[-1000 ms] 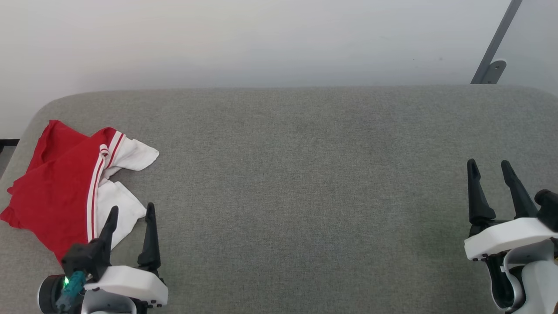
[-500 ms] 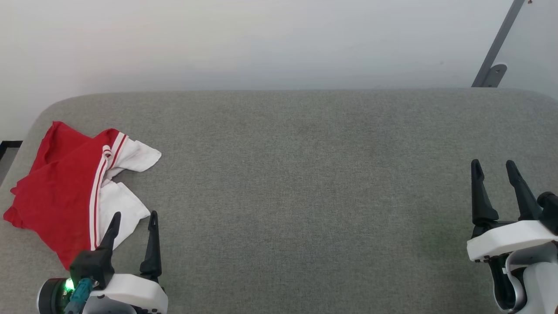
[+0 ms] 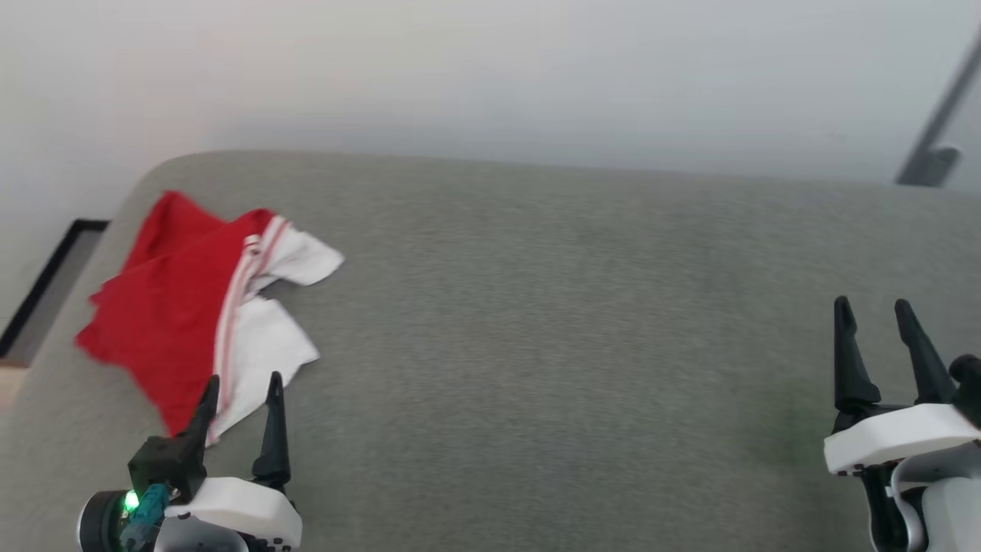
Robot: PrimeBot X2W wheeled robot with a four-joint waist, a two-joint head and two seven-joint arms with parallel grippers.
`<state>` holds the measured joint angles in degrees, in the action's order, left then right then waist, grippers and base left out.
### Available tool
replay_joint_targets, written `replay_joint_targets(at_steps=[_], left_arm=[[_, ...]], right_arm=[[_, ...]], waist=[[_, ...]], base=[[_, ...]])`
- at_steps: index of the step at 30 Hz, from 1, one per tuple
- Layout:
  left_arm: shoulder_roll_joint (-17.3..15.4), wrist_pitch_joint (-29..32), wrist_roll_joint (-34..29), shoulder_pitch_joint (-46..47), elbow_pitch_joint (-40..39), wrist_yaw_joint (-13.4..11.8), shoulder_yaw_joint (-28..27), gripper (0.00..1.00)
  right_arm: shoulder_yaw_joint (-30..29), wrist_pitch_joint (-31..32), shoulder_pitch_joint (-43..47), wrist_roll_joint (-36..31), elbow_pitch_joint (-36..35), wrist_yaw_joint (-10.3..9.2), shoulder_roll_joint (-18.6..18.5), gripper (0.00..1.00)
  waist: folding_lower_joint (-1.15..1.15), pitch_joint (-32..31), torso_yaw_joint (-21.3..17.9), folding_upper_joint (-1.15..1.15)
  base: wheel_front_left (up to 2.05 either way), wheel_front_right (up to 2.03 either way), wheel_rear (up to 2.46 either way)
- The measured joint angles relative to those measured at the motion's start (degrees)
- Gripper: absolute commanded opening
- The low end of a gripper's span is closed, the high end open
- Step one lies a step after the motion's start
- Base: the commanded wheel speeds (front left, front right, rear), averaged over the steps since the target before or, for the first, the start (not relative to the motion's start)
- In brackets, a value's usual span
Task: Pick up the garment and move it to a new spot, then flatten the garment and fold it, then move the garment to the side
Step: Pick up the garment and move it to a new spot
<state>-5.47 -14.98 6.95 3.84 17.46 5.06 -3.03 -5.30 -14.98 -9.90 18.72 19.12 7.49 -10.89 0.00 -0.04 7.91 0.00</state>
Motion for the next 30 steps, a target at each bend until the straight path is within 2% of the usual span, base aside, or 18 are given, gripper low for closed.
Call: replay_joint_targets(at_steps=[13, 14, 18, 26, 30], left_arm=[[1.53, -0.01, -1.72, -3.21, 0.14, -2.59, -2.99, 1.00], [1.53, -0.01, -1.72, -3.21, 0.14, -2.59, -2.99, 1.00], [1.83, -0.01, -1.03, -5.26, -2.40, -4.04, -5.27, 1.00], [2.44, -0.01, 3.05, -8.29, -7.75, -7.50, -6.67, 1.00], [2.45, -0.02, 4.32, -9.88, -9.38, -8.66, -5.67, 1.00]], right_arm=[[6.42, 0.00, 1.21, 0.00, 1.15, 0.00, 3.64, 1.00], [6.42, 0.00, 1.21, 0.00, 1.15, 0.00, 3.64, 1.00], [11.02, 0.00, -0.26, -0.10, 1.82, 0.00, 4.43, 1.00], [20.17, 0.00, -7.30, 1.08, 5.22, 0.01, 4.53, 1.00], [21.92, 0.00, -8.71, 2.14, 5.80, 0.01, 4.45, 1.00]], waist=[[0.00, -1.23, 15.54, 0.00], [0.00, -1.23, 15.54, 0.00], [0.00, -1.17, 19.97, 0.00], [0.00, 2.29, 22.89, 0.00], [0.00, 3.11, 23.26, 0.00]], base=[[0.00, 0.00, 0.00], [0.00, 0.00, 0.00], [0.00, 0.00, 0.00], [0.00, 0.00, 0.00], [0.00, 0.00, 0.00]])
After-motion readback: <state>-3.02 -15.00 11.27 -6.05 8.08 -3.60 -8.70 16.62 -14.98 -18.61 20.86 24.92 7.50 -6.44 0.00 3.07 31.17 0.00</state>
